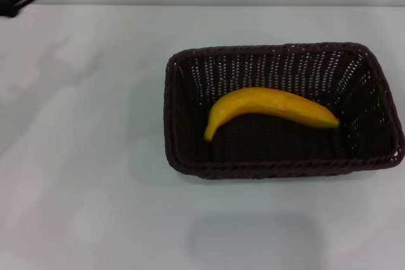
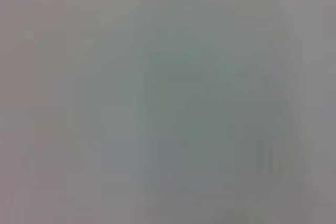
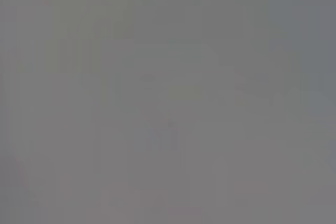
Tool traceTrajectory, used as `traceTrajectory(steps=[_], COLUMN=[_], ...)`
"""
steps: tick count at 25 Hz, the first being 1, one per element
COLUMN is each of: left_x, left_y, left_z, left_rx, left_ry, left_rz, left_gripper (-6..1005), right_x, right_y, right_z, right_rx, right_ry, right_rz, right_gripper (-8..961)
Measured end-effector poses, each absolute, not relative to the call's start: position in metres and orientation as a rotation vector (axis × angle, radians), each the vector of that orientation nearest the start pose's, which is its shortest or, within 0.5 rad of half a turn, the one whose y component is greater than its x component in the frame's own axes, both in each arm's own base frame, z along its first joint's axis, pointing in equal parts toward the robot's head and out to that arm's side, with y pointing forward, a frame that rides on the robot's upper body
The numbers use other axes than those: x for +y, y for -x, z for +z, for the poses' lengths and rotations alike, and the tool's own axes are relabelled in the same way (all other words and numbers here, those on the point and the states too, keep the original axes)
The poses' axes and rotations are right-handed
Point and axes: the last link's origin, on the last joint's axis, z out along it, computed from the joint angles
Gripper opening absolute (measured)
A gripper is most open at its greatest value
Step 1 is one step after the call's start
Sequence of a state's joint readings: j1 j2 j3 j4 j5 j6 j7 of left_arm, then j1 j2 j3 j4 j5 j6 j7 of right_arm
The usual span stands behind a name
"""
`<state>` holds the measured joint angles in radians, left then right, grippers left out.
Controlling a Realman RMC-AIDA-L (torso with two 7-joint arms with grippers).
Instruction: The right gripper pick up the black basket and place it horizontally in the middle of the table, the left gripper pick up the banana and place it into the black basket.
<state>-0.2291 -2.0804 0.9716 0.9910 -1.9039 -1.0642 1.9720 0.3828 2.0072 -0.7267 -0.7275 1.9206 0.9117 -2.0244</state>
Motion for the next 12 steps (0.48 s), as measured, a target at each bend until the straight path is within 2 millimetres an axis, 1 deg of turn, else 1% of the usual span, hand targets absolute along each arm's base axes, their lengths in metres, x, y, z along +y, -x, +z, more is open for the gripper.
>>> traceTrajectory(steps=[1,2,3,6,9,12], left_x=[0.344,0.34,0.333,0.314,0.296,0.285], left_y=[0.289,0.296,0.306,0.332,0.355,0.368], left_z=[0.099,0.1,0.101,0.099,0.094,0.09], left_rx=[-0.392,-0.39,-0.389,-0.415,-0.455,-0.462], left_ry=[1.893,1.854,1.8,1.652,1.52,1.442], left_rz=[-0.801,-0.807,-0.816,-0.836,-0.837,-0.814], left_gripper=[874,874,874,874,874,874], right_x=[0.377,0.367,0.363,0.347,0.338,0.333], right_y=[-0.339,-0.346,-0.349,-0.359,-0.365,-0.368], right_z=[0.137,0.131,0.129,0.112,0.1,0.089], right_rx=[0.574,0.541,0.524,0.476,0.475,0.485], right_ry=[1.656,1.628,1.613,1.55,1.516,1.514], right_rz=[0.736,0.761,0.769,0.771,0.762,0.746], right_gripper=[620,620,620,620,620,620])
